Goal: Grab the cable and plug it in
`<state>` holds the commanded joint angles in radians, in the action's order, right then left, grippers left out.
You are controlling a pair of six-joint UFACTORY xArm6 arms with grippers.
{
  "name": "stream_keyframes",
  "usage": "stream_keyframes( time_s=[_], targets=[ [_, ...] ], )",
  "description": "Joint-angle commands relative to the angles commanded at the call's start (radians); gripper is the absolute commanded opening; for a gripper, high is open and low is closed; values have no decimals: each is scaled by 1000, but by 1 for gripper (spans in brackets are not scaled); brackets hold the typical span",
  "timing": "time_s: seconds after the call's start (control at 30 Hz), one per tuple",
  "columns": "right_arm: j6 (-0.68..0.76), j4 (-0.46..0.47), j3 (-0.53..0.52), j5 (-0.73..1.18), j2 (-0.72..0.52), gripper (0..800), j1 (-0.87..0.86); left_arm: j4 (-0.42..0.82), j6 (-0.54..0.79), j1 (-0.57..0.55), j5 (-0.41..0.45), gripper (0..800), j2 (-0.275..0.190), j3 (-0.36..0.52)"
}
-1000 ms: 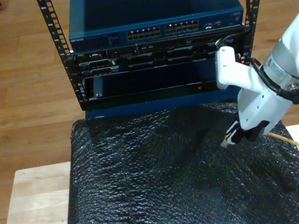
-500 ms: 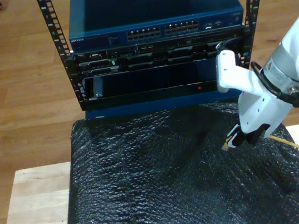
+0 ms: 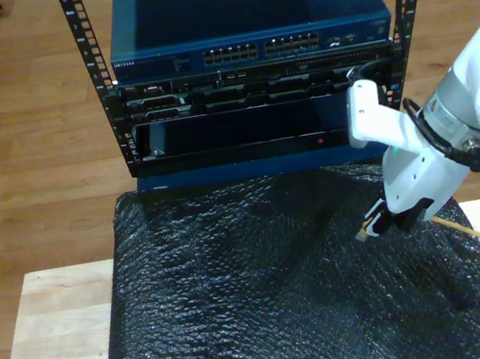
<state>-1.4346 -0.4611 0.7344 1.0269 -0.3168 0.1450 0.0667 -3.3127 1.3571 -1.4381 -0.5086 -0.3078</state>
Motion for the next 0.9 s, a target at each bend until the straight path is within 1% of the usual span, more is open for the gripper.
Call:
stream_keyframes(
  time_s=[0.13, 0.23, 0.33, 0.5, 0.6, 0.7, 0.9],
  targets=[
    [0, 0, 0, 0, 0, 0, 0, 2, 57, 72, 68, 799, 0, 15],
    [0, 0, 2, 2, 0, 0, 0, 2, 109, 109, 97, 799, 0, 41],
    [0, 0, 2, 2, 0, 0, 0, 0, 132, 114, 106, 799, 0, 51],
    [-2, 0, 0, 2, -2, 0, 0, -15, 175, 115, 158, 800, 0, 80],
    [-2, 2, 2, 0, -3, 1, 0, -71, 219, 123, 161, 800, 2, 81],
    [-2, 0, 6, 0, -3, 0, 2, -124, 273, 129, 163, 800, 15, 81],
    [-2, 0, 34, 0, 3, 0, 8, -164, 342, 150, 170, 800, 37, 81]
  ],
)
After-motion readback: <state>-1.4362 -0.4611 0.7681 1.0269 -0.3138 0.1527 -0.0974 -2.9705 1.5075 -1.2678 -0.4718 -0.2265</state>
